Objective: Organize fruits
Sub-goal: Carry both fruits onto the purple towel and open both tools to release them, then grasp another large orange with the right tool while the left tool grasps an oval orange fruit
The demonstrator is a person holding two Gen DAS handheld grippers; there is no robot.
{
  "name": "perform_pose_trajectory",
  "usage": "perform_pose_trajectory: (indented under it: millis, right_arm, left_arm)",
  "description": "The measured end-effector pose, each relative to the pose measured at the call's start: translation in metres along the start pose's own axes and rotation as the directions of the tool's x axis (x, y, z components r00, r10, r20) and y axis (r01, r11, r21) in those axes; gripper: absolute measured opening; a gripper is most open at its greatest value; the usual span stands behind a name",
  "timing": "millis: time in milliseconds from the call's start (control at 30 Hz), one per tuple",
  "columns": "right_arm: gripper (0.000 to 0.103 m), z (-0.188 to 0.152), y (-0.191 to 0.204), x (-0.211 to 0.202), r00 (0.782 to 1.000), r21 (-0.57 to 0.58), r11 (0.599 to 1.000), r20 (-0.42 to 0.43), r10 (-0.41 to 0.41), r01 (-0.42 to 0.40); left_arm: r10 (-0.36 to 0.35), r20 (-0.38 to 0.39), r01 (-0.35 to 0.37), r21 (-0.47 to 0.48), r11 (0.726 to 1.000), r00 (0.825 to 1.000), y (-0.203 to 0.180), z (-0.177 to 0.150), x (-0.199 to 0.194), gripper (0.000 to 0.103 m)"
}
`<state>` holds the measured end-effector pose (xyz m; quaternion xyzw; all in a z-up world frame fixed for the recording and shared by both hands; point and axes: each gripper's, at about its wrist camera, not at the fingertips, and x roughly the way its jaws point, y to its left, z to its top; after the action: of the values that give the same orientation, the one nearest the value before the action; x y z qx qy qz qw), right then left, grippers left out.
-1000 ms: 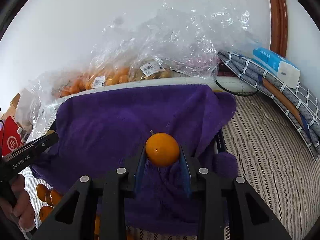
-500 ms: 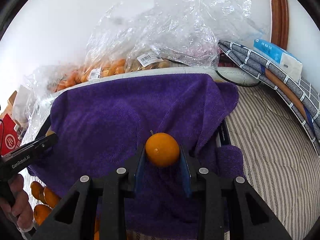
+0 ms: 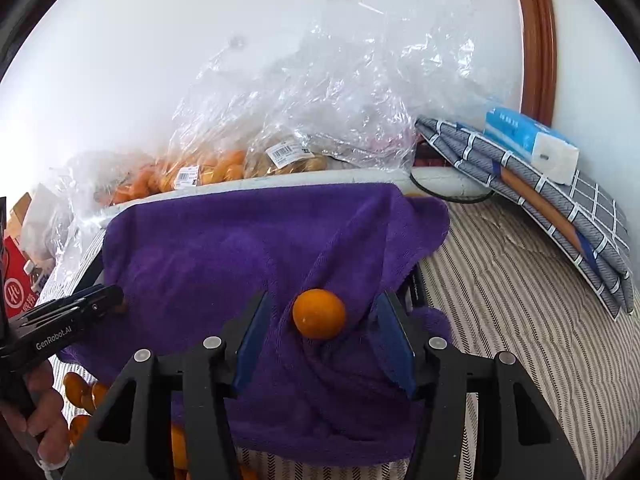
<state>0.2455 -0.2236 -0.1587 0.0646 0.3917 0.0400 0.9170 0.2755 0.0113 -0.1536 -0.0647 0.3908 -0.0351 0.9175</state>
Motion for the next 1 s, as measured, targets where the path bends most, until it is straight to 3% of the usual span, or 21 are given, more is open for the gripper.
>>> perform_pose_trajectory:
  millis: [67, 200, 433, 667, 833, 1000]
  right_arm:
    - [0.055, 0.001, -0.001, -0.003, 1.000, -0.012, 1.000, 0.007, -0.003, 0.003]
    - [0.055, 0.002, -0.004, -0.016, 1.000, -0.004, 1.000, 0.030, -0.003, 0.003]
    - [0.055, -0.012, 0.003, -0.050, 0.995, -0.039, 0.995, 0.046, -0.089, 0.091]
    - [0.055, -0.030, -0.001, -0.073, 0.999, 0.012, 0.999, -0.020, -0.048, 0.049]
    - [0.055, -0.046, 0.008, -0.089, 0.999, 0.003, 0.999, -0.035, -0.032, 0.032]
    - [0.055, -0.062, 0.018, -0.095, 0.999, -0.006, 1.000, -0.049, -0.018, 0.017]
  left_arm:
    - [-0.008, 0.013, 0.007, 0.010, 1.000, 1.000, -0.002, 0.001, -0.004, 0.040]
    - [-0.007, 0.040, 0.006, 0.034, 0.999, 0.999, -0.009, -0.001, -0.011, 0.040]
    - [0.023, 0.083, -0.029, 0.063, 0.998, 0.996, -0.020, -0.004, -0.028, 0.040]
    - [0.039, 0.117, -0.045, 0.044, 0.998, 0.992, -0.015, -0.021, -0.047, 0.040]
    - [0.007, 0.145, -0.006, -0.007, 1.000, 0.989, 0.009, -0.041, -0.074, 0.046]
    - [0.035, 0.122, -0.034, -0.015, 0.999, 0.992, 0.028, -0.062, -0.088, 0.046]
